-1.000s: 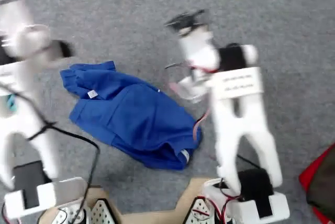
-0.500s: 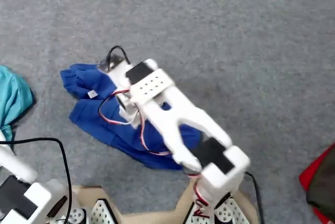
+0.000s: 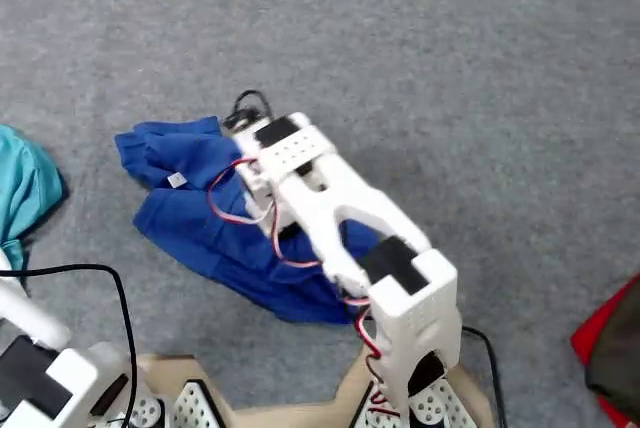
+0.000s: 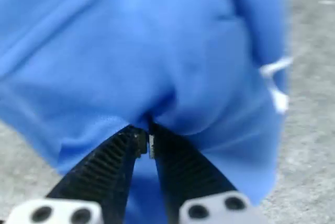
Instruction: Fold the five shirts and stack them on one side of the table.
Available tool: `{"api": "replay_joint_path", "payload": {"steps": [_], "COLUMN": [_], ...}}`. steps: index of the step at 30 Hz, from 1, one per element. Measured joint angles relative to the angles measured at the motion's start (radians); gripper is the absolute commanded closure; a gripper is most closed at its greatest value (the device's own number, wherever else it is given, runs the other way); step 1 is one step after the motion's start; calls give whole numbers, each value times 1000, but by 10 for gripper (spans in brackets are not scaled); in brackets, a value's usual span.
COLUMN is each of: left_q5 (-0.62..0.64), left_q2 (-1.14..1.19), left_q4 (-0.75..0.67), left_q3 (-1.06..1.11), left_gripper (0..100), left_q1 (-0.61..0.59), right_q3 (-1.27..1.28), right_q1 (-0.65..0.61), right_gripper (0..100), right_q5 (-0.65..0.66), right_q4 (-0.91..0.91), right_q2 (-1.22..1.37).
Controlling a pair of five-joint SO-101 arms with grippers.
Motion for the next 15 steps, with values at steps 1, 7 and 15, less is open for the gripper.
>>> {"api": "replay_joint_path", "payload": {"steps": [1, 7, 15], "left_q5": [0, 0, 0], "left_q2": [0, 0, 0], "left_q4": [0, 0, 0], "left_q3": [0, 0, 0], "left_gripper": [701, 701, 701], "left_q1": [0, 0, 0], "right_q3": [-12, -152, -336], "right_q1": [25, 172, 394], "right_gripper": [993, 993, 991], "right_q5": [0, 8, 192], "right_q4": [0, 44, 87], "right_q2": [0, 3, 5]}}
